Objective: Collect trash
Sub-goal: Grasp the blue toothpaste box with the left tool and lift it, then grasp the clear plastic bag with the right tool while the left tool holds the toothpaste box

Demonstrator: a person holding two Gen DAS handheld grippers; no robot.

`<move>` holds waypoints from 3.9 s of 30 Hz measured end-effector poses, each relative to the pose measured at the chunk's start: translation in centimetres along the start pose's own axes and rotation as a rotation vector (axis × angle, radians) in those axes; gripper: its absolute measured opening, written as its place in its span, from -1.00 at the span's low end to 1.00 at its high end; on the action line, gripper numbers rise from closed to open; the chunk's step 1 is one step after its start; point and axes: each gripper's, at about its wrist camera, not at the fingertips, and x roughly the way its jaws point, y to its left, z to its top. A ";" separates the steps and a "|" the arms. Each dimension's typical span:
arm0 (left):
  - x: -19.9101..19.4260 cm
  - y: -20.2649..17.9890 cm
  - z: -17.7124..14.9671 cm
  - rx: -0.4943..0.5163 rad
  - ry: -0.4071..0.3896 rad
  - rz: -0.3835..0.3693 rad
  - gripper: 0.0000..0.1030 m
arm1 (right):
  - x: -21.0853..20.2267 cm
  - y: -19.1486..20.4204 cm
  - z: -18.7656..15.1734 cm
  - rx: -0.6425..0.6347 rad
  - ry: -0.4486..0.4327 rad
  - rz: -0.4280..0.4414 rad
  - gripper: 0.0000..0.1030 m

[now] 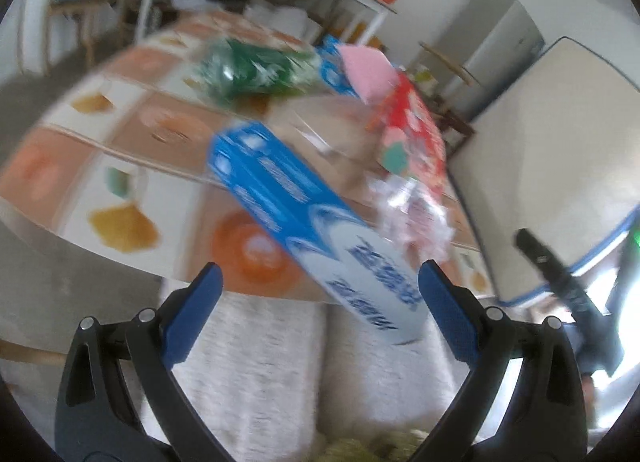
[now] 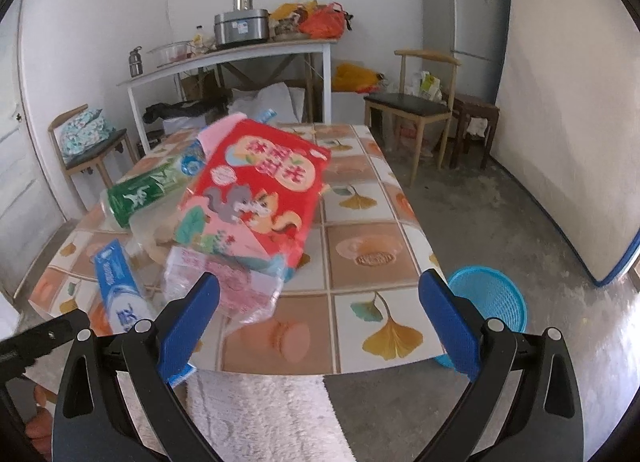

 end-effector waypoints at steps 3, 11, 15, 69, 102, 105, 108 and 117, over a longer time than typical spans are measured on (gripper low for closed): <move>1.7 0.1 0.7 -0.036 0.060 -0.012 0.83 | 1.1 -1.1 -0.6 0.034 0.038 -0.002 0.88; 5.3 1.1 3.6 -0.162 0.116 0.018 0.27 | 3.0 -3.3 -1.3 0.087 0.086 -0.009 0.88; 6.5 0.7 4.8 -0.153 0.141 0.097 0.18 | 3.6 -3.8 -1.6 0.102 0.103 -0.004 0.88; 3.2 3.4 5.1 -0.069 0.118 0.245 0.35 | 0.6 0.0 -0.6 -0.076 0.061 0.081 0.88; 2.4 5.4 5.2 -0.038 0.103 0.084 -0.04 | 6.2 11.9 -3.0 -0.844 0.223 0.361 0.39; 2.4 5.4 5.2 -0.038 0.102 0.084 -0.04 | 6.3 11.8 -3.0 -0.805 0.270 0.414 0.30; 2.4 5.4 5.2 -0.040 0.102 0.082 -0.04 | 5.7 11.4 -2.8 -0.753 0.302 0.498 0.30; 2.5 5.4 5.1 -0.042 0.102 0.079 -0.04 | 4.5 9.7 -0.4 -0.719 0.221 0.502 0.53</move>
